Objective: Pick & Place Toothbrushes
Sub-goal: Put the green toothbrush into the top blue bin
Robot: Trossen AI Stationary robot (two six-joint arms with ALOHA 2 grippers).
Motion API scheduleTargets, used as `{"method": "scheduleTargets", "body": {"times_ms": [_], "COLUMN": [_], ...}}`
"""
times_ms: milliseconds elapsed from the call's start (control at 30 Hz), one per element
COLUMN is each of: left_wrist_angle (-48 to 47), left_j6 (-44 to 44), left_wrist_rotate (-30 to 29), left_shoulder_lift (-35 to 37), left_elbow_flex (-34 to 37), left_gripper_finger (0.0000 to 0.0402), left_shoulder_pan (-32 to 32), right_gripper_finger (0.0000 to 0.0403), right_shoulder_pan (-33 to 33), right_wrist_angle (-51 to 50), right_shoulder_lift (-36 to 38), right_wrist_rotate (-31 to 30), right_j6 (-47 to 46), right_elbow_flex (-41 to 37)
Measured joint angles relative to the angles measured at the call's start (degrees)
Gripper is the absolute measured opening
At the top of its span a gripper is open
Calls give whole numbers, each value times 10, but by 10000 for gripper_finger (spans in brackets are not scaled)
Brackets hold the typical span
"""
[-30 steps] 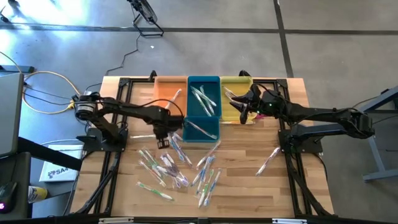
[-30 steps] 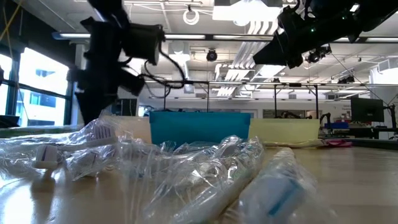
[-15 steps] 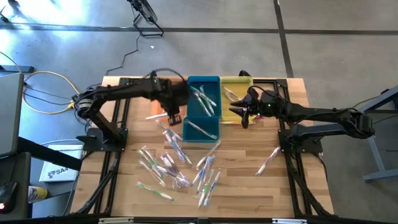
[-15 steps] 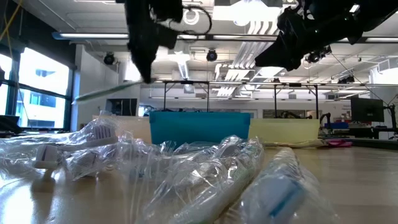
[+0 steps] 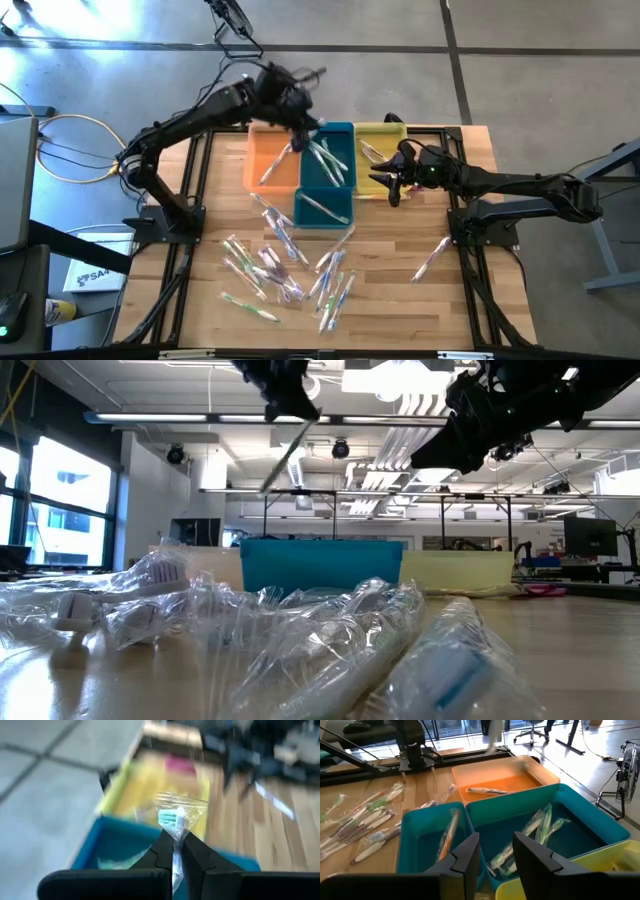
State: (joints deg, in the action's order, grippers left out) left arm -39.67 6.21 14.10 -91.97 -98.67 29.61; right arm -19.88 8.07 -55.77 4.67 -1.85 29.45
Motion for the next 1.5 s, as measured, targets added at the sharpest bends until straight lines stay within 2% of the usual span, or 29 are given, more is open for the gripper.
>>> {"method": "scheduleTargets", "body": {"times_ms": [133,367,700,800,1300,1500], "left_wrist_angle": [51,96,140,166,168,167], "left_j6": [-20,-75,-158,-174,-211,-206], "left_wrist_rotate": [50,96,128,126,119,81], "left_shoulder_lift": [-23,-80,-174,-198,-263,-264], "left_elbow_flex": [1,0,1,0,1,1], "left_gripper_finger": [8,8,8,8,8,8], "left_shoulder_pan": [36,75,91,90,90,82], "right_gripper_finger": [111,111,111,111,111,111], "right_shoulder_pan": [0,0,0,0,0,0], "right_wrist_angle": [-4,-14,-14,-15,-19,-19], "right_shoulder_lift": [0,0,0,0,0,0], "right_wrist_rotate": [0,0,0,0,-2,-2], "right_j6": [-4,-28,-29,-29,-29,-29], "right_elbow_flex": [0,0,0,0,0,0]}}
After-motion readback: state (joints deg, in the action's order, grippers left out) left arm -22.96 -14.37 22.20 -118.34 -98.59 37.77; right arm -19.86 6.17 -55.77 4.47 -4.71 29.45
